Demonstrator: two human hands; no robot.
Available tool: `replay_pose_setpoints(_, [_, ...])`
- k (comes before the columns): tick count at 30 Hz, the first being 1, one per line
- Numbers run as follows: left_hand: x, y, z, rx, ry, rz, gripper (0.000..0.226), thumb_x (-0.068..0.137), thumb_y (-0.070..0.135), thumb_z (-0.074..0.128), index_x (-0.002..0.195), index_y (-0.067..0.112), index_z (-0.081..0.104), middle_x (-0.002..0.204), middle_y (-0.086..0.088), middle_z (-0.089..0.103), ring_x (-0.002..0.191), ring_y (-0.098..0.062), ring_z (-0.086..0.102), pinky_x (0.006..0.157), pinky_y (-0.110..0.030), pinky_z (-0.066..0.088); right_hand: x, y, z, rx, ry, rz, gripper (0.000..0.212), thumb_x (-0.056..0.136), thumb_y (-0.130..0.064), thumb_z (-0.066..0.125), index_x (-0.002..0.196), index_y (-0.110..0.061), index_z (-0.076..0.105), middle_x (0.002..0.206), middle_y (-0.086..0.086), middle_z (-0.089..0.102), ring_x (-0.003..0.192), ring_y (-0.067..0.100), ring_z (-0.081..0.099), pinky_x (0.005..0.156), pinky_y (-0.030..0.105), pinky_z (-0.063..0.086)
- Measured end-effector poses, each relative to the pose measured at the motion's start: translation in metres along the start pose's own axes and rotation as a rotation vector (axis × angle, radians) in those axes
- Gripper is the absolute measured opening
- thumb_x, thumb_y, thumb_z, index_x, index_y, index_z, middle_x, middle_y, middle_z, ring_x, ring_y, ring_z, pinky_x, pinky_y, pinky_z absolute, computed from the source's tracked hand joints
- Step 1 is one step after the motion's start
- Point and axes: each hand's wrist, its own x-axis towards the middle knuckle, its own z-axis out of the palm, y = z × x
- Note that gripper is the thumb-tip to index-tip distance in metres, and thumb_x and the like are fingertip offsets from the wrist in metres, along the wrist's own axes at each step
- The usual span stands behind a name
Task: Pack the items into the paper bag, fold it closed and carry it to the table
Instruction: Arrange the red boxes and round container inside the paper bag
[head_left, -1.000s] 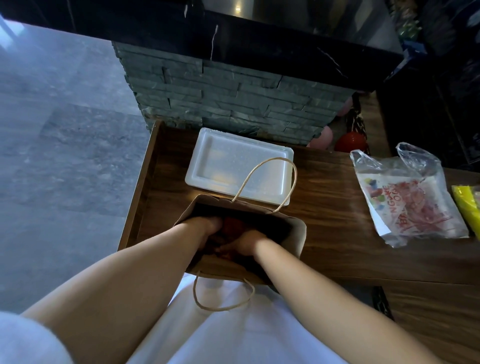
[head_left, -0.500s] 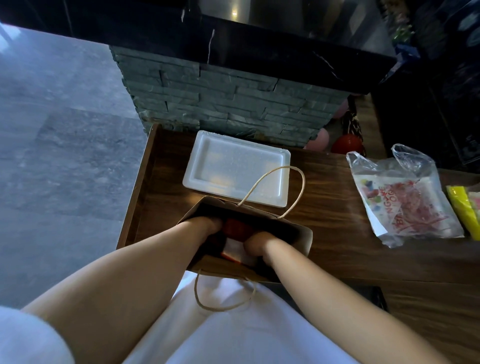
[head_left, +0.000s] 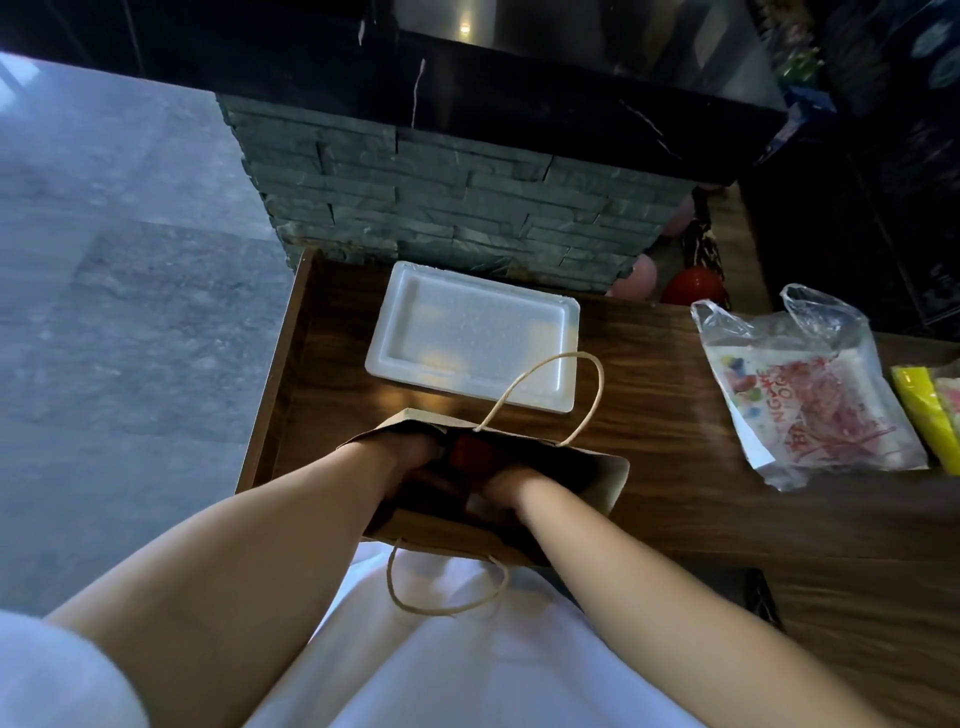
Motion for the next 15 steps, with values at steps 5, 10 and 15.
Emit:
replay_pose_setpoints(5, [-0.01,0.009,0.004,0.025,0.017,0.03,0.03,0.077,0.037,0.064,0.096,0.016,0.074,0.096,-0.016,0.076,0.09,-0.033,0.073,0.087,-0.048,0.057,0.006,0.007,0.008,0.027,-0.068,0.035,0.042,0.091,-0.022,0.061,0.129,-0.004,0.057,0.136,0.015,0.056,0.125,0.029,0.053,0.102,0.033,0.043])
replay_pose_setpoints(10, [-0.007,0.009,0.001,0.121,0.108,0.079,0.041,0.084,0.034,0.06,0.118,0.013,0.067,0.116,-0.016,0.068,0.11,-0.032,0.062,0.105,-0.046,0.045,0.002,0.007,0.005,0.421,0.006,0.113,0.038,0.091,-0.022,0.062,0.125,-0.005,0.059,0.128,0.014,0.06,0.117,0.026,0.056,0.083,0.029,0.045])
replay_pose_setpoints(15, [-0.005,0.008,0.005,0.057,0.085,0.076,0.054,0.082,0.041,0.063,0.125,0.008,0.061,0.104,-0.018,0.069,0.08,-0.026,0.063,0.084,-0.035,0.049,-0.003,0.009,-0.005,0.582,-0.012,0.177,0.013,0.092,-0.004,0.052,0.088,-0.006,0.064,0.088,0.017,0.06,0.077,0.025,0.056,0.074,0.035,0.047])
